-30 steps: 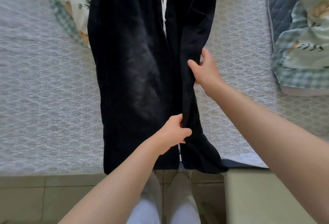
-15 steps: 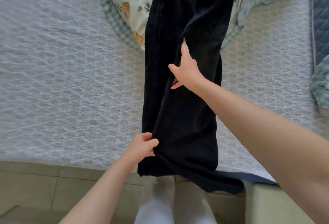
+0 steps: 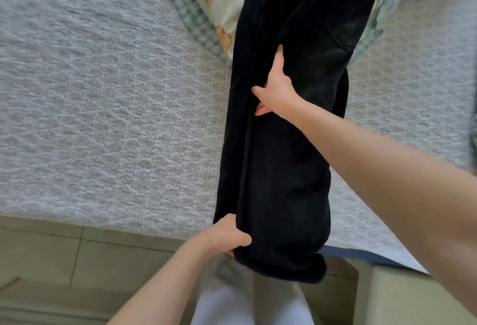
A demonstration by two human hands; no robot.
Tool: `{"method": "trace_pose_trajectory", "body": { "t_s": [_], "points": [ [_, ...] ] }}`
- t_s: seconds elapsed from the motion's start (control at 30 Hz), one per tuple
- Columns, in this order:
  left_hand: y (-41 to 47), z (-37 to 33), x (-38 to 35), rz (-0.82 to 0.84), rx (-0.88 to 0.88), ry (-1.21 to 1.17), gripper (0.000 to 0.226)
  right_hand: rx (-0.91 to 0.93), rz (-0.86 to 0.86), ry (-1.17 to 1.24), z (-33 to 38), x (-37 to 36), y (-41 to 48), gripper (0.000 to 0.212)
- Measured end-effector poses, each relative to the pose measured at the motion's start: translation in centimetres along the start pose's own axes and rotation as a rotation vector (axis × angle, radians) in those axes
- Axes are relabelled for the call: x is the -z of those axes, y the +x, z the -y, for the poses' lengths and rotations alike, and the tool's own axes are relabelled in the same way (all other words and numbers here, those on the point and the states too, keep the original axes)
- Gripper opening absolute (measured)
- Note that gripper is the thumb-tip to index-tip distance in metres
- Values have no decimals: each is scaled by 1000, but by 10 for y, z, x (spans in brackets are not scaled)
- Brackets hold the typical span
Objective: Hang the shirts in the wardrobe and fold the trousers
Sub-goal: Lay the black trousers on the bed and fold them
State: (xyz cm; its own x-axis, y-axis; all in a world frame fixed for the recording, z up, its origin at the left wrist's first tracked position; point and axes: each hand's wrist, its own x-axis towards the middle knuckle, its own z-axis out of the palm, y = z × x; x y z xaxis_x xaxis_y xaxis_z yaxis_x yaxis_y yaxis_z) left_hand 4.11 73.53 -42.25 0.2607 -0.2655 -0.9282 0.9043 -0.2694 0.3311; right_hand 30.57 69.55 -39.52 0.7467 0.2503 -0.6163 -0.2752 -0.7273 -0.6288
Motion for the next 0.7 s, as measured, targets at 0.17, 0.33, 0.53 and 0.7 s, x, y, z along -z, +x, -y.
{"method": "trace_pose_trajectory", "body": {
  "t_s": [0.17, 0.33, 0.53, 0.7],
  "points": [
    [15, 37, 33, -86, 78, 178, 16, 34, 5, 31, -10, -1, 2, 100],
    [17, 55, 37, -118, 60, 168, 31, 83, -110, 151, -53, 14, -29, 60],
    [16, 56, 29, -186, 57, 124, 38, -108, -272, 148, -165, 21, -102, 17],
    [12, 61, 17, -176, 105, 20, 49, -292, -211, 159, -228, 8, -158, 21]
  ]
}}
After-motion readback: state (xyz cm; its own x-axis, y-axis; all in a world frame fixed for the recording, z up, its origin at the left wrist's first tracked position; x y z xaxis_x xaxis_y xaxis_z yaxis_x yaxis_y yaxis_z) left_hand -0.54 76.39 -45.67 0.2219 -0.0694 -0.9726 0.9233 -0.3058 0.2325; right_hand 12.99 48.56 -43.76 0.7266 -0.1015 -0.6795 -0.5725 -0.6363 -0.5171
